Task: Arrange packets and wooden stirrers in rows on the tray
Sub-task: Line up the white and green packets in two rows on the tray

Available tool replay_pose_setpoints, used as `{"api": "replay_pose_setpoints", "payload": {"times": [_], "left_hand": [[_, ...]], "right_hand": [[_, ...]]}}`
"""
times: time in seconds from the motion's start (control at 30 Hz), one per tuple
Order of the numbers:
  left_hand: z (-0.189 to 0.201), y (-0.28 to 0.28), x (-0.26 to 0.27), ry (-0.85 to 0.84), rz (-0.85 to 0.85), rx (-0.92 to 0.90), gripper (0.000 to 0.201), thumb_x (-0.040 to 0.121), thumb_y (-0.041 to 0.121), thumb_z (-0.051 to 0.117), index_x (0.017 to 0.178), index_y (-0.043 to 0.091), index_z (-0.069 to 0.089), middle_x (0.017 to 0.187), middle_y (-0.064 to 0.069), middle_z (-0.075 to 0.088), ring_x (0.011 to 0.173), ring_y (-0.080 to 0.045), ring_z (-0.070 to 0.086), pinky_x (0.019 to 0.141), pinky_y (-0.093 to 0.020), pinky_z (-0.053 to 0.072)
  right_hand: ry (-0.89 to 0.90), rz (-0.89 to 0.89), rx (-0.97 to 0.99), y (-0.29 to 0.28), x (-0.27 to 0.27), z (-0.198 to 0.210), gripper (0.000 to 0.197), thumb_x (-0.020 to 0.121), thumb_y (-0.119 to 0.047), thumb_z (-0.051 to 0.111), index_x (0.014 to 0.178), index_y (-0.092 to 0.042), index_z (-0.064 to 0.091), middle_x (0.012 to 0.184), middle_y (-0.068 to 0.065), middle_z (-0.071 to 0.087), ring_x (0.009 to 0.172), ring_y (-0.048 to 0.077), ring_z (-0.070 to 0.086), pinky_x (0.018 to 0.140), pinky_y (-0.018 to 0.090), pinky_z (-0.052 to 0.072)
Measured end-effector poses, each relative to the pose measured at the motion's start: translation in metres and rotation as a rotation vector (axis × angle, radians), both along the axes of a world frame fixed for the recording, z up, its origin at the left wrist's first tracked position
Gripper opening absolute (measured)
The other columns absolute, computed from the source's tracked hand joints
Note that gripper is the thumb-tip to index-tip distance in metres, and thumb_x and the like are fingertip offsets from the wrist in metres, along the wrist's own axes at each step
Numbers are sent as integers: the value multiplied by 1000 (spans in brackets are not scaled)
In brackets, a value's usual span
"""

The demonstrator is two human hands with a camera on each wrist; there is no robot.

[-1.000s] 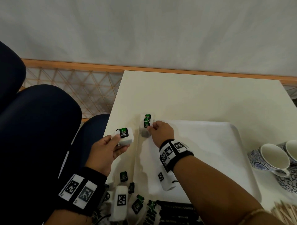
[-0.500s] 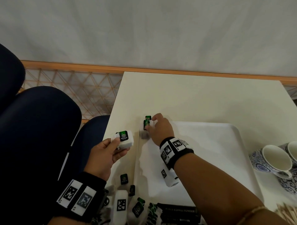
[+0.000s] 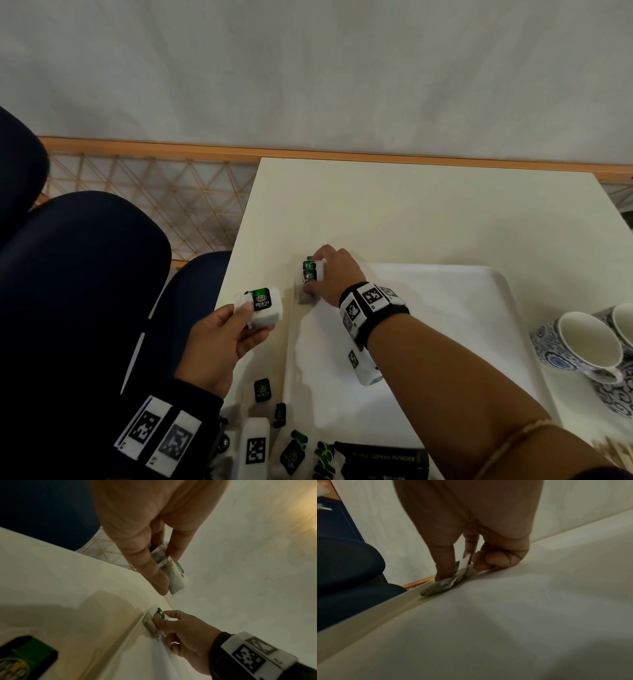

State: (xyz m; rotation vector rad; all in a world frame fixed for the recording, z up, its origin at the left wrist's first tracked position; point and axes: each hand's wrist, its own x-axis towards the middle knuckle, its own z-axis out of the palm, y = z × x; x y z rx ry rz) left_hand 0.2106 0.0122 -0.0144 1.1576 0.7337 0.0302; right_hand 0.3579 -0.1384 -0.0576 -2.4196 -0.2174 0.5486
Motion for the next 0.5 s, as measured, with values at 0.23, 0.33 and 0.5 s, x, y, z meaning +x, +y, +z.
{"api": "replay_pose_setpoints", "payload": {"times": [0.23,0.33,0.5], "left_hand": [[0,1,0,5,5,1,14,94,11,54,98,5,67,92,-15,74,84,-31,71,65,-25,60],[-1,1,0,8,7,0,14,94,11,55,98,5,66,92,-14,74,85,-31,70,65,-26,60],[-1,1,0,3,0,-5,14,94,11,55,98,4,66,91,-15,74,84,-32,71,64,-25,60]], "right_hand": [[-4,27,-2,0,0,1,40,78,-31,77,111,-19,57,112,5,51,100,22,53,82,28,44],[27,45,-4,-3,1,3,36,85,-33,69,115,-15,63,112,6,61,104,23,58,83,28,46],[26,36,18,-5,4,10,20,89,-33,64,97,-14,64,95,5,63,84,19,53,71,24,38]]}}
